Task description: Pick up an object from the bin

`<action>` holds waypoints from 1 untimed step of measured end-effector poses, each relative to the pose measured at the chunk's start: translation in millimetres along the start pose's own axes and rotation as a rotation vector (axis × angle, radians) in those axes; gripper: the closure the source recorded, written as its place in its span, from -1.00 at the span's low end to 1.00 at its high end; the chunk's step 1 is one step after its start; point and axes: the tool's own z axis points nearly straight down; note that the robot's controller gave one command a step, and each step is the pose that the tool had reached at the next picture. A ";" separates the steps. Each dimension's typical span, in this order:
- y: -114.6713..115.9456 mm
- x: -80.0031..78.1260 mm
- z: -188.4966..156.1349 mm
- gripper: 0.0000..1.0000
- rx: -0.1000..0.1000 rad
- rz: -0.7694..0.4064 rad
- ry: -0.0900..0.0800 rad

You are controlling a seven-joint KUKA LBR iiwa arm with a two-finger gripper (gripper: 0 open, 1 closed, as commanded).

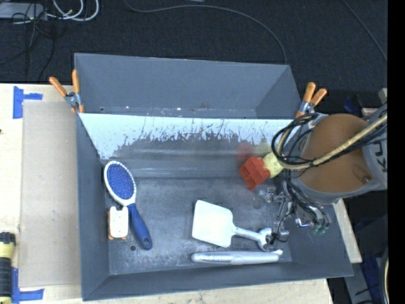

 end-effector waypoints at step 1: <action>3.2 4.0 73.6 -1.00 -0.001 -0.056 0.006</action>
Offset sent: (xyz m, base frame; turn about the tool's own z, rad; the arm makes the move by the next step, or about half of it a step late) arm -0.0092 0.0048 -0.0730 -0.0693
